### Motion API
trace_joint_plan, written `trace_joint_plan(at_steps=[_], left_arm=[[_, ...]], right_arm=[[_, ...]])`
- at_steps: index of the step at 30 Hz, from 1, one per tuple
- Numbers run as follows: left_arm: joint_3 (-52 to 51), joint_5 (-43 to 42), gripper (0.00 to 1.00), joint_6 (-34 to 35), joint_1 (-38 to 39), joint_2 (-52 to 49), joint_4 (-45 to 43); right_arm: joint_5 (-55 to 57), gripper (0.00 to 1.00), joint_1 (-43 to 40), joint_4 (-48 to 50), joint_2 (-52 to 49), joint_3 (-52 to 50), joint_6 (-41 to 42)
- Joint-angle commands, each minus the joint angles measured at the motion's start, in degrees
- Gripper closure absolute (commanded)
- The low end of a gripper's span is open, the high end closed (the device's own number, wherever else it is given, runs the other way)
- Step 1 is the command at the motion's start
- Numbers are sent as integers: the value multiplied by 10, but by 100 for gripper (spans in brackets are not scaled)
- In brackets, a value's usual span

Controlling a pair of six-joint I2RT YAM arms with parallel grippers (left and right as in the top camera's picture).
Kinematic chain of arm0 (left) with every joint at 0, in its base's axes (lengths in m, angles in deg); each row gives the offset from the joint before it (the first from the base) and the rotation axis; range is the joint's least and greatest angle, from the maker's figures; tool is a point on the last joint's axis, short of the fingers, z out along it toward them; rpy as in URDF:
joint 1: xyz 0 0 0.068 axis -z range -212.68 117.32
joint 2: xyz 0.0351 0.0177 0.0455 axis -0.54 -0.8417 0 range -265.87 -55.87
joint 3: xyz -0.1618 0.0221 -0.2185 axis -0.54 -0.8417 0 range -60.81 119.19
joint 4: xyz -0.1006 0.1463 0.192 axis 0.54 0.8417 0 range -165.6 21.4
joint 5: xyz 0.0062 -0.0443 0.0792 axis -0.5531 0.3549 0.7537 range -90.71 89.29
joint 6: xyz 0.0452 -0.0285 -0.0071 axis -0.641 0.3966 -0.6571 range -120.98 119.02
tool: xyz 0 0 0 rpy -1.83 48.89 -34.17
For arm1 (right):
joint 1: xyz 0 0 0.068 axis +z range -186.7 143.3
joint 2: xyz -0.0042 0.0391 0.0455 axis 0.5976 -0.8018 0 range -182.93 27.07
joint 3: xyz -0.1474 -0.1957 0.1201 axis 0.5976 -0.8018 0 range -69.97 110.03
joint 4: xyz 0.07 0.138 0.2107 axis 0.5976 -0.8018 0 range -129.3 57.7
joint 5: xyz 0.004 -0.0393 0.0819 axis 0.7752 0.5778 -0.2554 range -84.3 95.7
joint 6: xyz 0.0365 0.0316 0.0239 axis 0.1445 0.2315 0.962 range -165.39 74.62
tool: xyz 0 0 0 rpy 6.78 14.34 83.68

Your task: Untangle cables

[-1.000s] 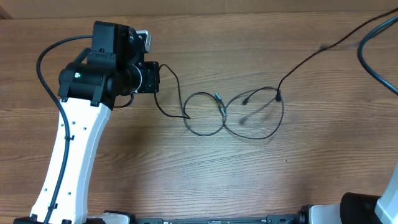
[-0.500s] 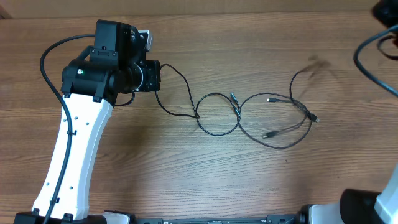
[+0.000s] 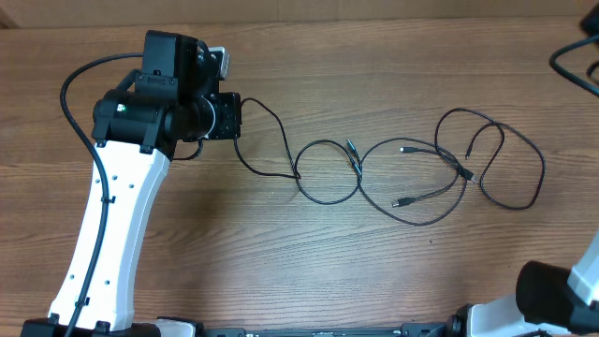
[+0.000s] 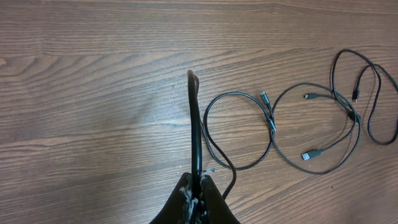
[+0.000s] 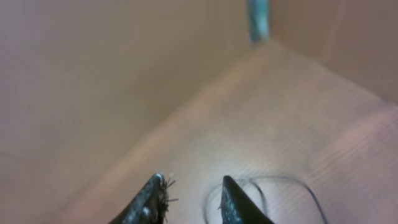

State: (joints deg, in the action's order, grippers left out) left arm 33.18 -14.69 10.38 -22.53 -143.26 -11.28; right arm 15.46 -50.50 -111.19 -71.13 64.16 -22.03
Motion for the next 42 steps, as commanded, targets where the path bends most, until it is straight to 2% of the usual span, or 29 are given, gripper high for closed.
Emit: trace_joint_plan(at_steps=[1, 3, 6, 9, 12, 15, 22, 27, 33, 42], left_arm=[[3, -7, 96, -16, 5, -1, 0], [3, -7, 96, -16, 5, -1, 0], [3, -7, 96, -16, 5, -1, 0], [3, -7, 96, -15, 5, -1, 0], [3, -7, 96, -15, 5, -1, 0], [3, -7, 96, -16, 5, -1, 0], [3, -7, 96, -15, 5, -1, 0], [3, -7, 96, -15, 5, -1, 2], [3, -7, 96, -15, 5, -1, 2], [3, -7, 96, -15, 5, -1, 2]], right_arm=[[-59, 61, 2, -40, -40, -12, -80], [-119, 49, 6, -60, -61, -28, -146], [-170, 43, 13, -67, -94, -69, -205], [-169, 40, 16, -54, -122, -109, -202], [-170, 36, 16, -26, -150, -147, -162], [-170, 36, 23, 0, -173, -185, -131], [-158, 35, 58, 88, -191, -283, -125], [-120, 36, 77, 162, -196, -354, -56], [-113, 41, 90, 251, -196, -423, -50], [-98, 43, 106, 356, -200, -505, -23]])
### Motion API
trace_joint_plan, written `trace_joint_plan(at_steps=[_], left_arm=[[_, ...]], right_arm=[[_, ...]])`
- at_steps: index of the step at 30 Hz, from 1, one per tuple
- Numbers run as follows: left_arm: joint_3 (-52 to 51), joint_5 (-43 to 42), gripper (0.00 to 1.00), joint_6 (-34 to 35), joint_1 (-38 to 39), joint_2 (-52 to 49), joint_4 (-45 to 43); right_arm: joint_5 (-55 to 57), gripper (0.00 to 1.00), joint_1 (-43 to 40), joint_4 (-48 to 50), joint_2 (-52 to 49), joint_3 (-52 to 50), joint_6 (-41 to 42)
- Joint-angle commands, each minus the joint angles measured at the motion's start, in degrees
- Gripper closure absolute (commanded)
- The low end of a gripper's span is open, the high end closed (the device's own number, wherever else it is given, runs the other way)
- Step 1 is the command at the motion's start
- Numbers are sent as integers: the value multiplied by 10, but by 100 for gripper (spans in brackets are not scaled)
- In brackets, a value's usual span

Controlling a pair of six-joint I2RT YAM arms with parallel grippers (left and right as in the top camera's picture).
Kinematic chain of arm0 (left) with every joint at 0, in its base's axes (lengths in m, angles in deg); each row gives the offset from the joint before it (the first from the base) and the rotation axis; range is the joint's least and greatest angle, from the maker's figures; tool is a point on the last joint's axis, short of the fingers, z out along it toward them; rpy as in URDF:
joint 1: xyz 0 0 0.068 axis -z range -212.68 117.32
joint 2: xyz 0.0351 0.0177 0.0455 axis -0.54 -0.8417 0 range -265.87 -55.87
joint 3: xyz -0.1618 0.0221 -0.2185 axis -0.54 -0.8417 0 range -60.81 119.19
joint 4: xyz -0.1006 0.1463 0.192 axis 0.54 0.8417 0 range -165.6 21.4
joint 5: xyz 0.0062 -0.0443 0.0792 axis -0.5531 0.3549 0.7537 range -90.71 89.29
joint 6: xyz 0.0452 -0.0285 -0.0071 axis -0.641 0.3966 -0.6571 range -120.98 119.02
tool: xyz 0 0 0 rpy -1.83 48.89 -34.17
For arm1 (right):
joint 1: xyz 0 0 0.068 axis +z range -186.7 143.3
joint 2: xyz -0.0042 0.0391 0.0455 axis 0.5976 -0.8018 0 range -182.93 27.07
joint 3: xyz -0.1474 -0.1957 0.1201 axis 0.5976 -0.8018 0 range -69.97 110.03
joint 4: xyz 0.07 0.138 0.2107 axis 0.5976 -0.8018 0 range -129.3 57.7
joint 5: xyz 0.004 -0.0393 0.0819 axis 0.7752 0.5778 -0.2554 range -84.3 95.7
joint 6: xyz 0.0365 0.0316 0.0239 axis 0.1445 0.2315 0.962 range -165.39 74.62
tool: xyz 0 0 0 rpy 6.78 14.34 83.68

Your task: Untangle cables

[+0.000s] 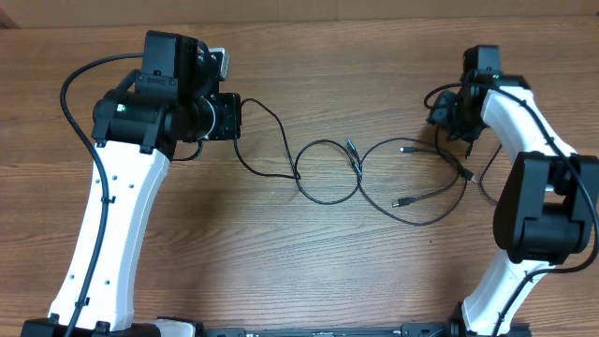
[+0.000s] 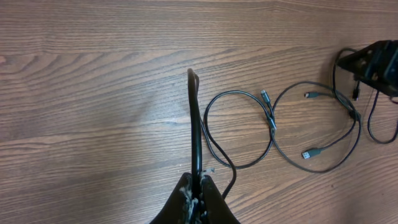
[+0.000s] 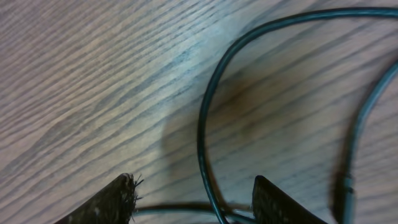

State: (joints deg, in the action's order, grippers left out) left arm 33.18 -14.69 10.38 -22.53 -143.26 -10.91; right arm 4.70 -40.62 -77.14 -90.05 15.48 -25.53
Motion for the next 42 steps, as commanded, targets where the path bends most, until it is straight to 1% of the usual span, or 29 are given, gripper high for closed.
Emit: trace_joint_plan(at_steps=[1, 5, 8, 10, 12, 13, 14, 16, 20, 24, 28, 31, 33, 35, 38, 42], left_arm=[[3, -7, 96, -15, 5, -1, -2], [2, -7, 96, -16, 6, -4, -6], [-5, -3, 96, -40, 16, -16, -16], [-16, 13, 96, -43, 26, -32, -21], [-26, 38, 96, -43, 35, -50, -22], [-31, 52, 96, -43, 39, -63, -21], [-34, 60, 95, -43, 42, -74, -19], [-35, 70, 94, -43, 44, -99, -15], [-35, 69, 90, -40, 45, -135, -15], [-35, 69, 89, -40, 45, -153, -14], [-35, 69, 88, -41, 45, -158, -14], [-35, 69, 88, -41, 45, -159, -15], [-35, 69, 88, -41, 45, -159, -15], [-35, 69, 88, -41, 45, -159, -14], [-35, 69, 89, -41, 45, -159, -14], [-35, 69, 90, -41, 45, -159, -10]], right_arm=[[9, 43, 10, 29, -12, -27, 12], [10, 44, 25, 63, -17, -51, 12], [15, 56, 31, 71, -19, -56, 12], [19, 63, 33, 73, -19, -56, 17], [20, 65, 34, 70, -19, -56, 31], [20, 68, 34, 67, -19, -56, 31], [20, 75, 34, 63, -19, -56, 32], [20, 96, 34, 53, -19, -56, 31], [2, 96, 35, 42, -18, -56, 31], [-80, 96, 32, 35, -13, -37, 24], [-196, 96, 16, 19, 17, 25, -11], [-211, 96, -5, -3, 49, 92, -10], [-193, 96, -20, -15, 71, 135, -10], [-146, 96, -38, -26, 89, 173, -10], [-51, 96, -70, -47, 104, 210, -10], [87, 96, -117, -80, 106, 222, 0]])
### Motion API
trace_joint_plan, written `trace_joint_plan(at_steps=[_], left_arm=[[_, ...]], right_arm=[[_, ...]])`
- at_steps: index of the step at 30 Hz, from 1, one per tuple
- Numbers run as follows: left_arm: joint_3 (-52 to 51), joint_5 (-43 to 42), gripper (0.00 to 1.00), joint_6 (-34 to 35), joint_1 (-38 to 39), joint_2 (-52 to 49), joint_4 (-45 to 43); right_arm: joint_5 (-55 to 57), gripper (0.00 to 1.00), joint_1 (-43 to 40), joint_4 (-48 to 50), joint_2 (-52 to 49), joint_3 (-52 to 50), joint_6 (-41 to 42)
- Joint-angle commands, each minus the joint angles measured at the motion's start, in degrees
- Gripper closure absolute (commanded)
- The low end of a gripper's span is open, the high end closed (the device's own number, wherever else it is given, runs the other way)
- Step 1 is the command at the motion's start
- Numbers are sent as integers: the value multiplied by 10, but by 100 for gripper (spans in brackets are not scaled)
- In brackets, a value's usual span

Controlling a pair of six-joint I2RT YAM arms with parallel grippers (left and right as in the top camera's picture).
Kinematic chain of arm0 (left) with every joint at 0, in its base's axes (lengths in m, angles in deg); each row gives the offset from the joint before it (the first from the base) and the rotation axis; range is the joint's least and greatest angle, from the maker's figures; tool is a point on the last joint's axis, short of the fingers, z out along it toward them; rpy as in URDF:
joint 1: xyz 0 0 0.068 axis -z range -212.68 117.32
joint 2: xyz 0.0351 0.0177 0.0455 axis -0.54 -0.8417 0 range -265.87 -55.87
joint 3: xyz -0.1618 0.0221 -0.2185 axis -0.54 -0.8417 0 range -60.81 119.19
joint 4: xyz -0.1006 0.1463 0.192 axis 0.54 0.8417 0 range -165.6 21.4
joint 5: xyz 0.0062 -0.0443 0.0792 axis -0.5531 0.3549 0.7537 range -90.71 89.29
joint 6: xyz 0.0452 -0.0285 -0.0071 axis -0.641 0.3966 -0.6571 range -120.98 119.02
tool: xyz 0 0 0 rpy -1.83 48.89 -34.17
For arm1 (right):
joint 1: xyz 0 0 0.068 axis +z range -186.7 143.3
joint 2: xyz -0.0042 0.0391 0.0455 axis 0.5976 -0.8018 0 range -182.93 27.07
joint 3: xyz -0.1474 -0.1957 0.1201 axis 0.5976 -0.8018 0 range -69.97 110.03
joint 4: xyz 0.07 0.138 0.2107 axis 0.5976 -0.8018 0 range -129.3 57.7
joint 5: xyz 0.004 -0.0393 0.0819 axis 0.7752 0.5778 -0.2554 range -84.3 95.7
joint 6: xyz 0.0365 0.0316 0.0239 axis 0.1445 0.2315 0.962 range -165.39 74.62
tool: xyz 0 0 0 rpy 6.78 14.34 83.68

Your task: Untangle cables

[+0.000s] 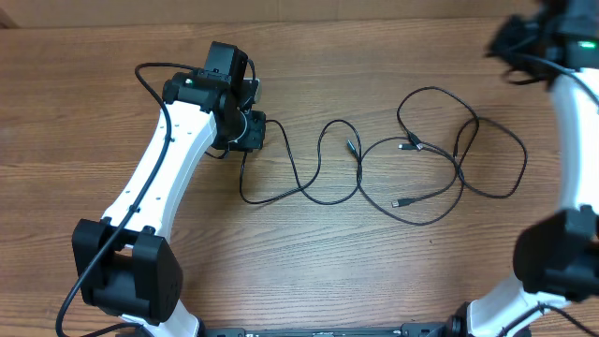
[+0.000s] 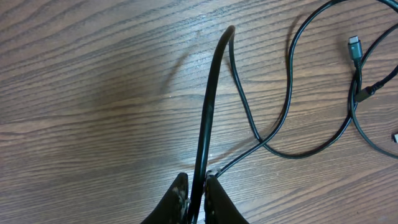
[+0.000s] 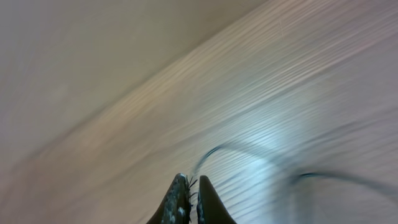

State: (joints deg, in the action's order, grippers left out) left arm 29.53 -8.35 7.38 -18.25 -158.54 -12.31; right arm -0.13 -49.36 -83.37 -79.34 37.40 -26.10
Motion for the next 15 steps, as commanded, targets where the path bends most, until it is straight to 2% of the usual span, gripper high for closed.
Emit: trace_joint_plan(at_steps=[1, 3, 4, 7, 9, 12, 15], left_arm=[[1, 5, 90, -11, 2, -6, 5], [1, 5, 91, -11, 2, -6, 9], [1, 6, 91, -11, 2, -6, 11], [1, 6, 91, -11, 2, -6, 13], [1, 5, 91, -11, 2, -6, 12], [1, 5, 91, -11, 2, -6, 13], [1, 6, 91, -11, 2, -6, 12]], right_arm=[[153, 96, -43, -29, -1, 1, 7], [139, 96, -63, -49, -1, -3, 7], [109, 93, -70, -58, -1, -3, 6], [-36, 63, -73, -94, -1, -3, -47], [-97, 56, -62, -120, -1, -9, -101], [-91, 41, -28, -143, -2, -30, -169], [-54, 33, 14, -128, -2, -73, -238]])
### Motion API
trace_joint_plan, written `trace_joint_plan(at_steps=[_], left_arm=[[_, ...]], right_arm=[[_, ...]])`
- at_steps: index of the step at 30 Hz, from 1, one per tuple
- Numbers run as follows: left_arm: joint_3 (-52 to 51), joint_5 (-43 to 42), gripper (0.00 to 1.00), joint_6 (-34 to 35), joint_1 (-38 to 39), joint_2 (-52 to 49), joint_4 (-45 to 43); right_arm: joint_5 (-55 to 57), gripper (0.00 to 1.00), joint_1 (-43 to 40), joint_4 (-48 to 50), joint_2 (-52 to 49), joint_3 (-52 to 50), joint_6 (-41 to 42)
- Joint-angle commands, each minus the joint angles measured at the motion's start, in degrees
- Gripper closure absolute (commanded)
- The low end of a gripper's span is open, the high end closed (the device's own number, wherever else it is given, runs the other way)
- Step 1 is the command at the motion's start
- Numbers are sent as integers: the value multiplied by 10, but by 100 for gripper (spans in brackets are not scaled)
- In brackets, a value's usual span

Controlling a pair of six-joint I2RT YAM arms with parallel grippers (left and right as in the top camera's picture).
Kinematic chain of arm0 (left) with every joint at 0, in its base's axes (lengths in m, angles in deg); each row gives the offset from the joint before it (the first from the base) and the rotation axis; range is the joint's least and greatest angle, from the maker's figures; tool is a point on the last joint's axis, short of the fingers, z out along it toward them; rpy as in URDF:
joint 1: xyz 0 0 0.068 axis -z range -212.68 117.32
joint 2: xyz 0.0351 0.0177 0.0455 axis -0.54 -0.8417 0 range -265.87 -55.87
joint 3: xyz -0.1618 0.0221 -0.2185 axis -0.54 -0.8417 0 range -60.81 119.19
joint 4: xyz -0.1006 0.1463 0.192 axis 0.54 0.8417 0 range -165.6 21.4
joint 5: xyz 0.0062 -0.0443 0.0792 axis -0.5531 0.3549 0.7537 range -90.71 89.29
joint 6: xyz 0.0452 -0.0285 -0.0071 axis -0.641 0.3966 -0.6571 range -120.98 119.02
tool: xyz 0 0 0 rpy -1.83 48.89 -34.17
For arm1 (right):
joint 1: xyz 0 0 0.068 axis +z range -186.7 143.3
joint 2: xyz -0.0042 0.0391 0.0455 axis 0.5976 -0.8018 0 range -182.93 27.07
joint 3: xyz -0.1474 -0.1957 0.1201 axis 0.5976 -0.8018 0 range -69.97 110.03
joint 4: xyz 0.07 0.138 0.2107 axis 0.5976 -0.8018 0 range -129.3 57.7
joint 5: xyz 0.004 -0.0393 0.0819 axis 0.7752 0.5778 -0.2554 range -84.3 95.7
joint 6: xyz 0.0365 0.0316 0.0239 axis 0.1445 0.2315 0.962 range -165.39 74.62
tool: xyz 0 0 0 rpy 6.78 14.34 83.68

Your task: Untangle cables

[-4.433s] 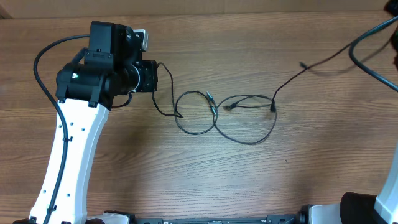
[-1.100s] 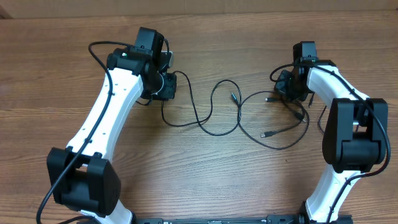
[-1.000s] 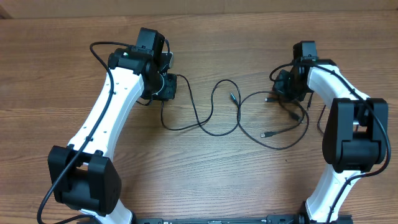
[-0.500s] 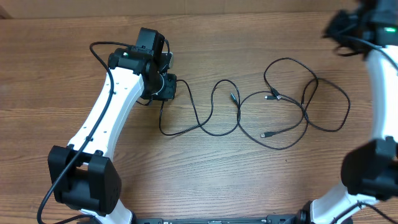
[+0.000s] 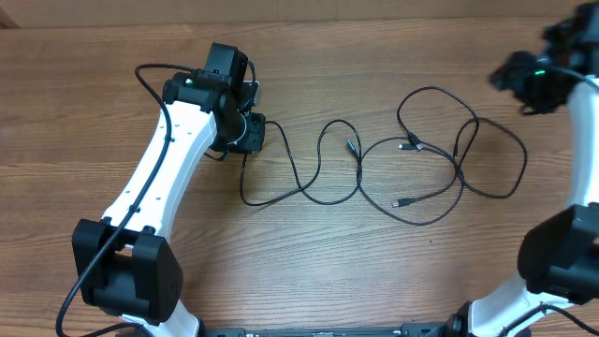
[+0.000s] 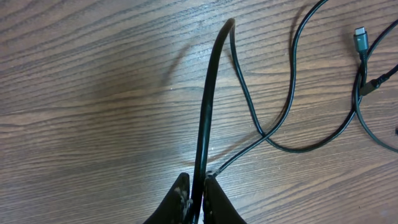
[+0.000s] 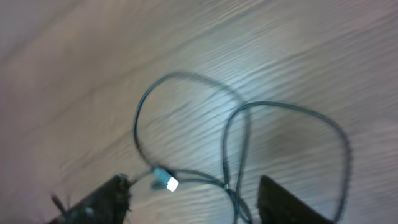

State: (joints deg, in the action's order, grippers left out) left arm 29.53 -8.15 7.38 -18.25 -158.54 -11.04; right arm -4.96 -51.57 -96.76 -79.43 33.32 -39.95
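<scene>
Thin black cables (image 5: 412, 178) lie crossed in loops on the wooden table, with small plugs (image 5: 400, 202) at their ends. One cable (image 6: 211, 93) runs left to my left gripper (image 6: 198, 182), which is shut on it low over the table (image 5: 245, 131). My right gripper (image 7: 193, 190) hangs blurred at the right edge (image 5: 529, 80), above the right-hand loops (image 7: 236, 143). Its fingers (image 7: 102, 196) stand wide apart with nothing between them. A light plug tip (image 7: 168, 182) shows below it.
The wooden table (image 5: 299, 262) stretches out in front of the tangle. The left arm's own thick cable (image 5: 150, 75) arches at the back left. The table's back edge (image 5: 299, 21) runs along the top.
My right gripper was shut and up at the far right corner. Now it is open and a little lower, over the right loops. The left gripper and the cables lie as before.
At first my left gripper held a cable end at the left and the right arm was nearly out of view. Then the open right gripper was down at the right loops. Later the loops lay spread differently, the left arm had shifted, and the right gripper was shut and raised; now it is open.
</scene>
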Motion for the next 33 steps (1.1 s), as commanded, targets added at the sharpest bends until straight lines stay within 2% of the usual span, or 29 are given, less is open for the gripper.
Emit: trace_joint_plan(at_steps=[1, 4, 11, 16, 24, 33], left_arm=[[1, 3, 91, -11, 2, -6, 0], [1, 3, 91, -11, 2, -6, 0], [1, 3, 91, -11, 2, -6, 0], [1, 3, 91, -11, 2, -6, 2], [1, 2, 91, -10, 2, -6, 3], [1, 0, 92, -11, 2, -6, 14]], right_arm=[[4, 32, 51, 19, -1, -52, -119], [7, 34, 84, 64, -2, -105, -175], [7, 36, 142, 203, -2, -228, -236], [7, 35, 157, 319, -2, -306, -232], [7, 32, 162, 432, -2, -379, -202], [8, 33, 163, 490, -18, -418, -202]])
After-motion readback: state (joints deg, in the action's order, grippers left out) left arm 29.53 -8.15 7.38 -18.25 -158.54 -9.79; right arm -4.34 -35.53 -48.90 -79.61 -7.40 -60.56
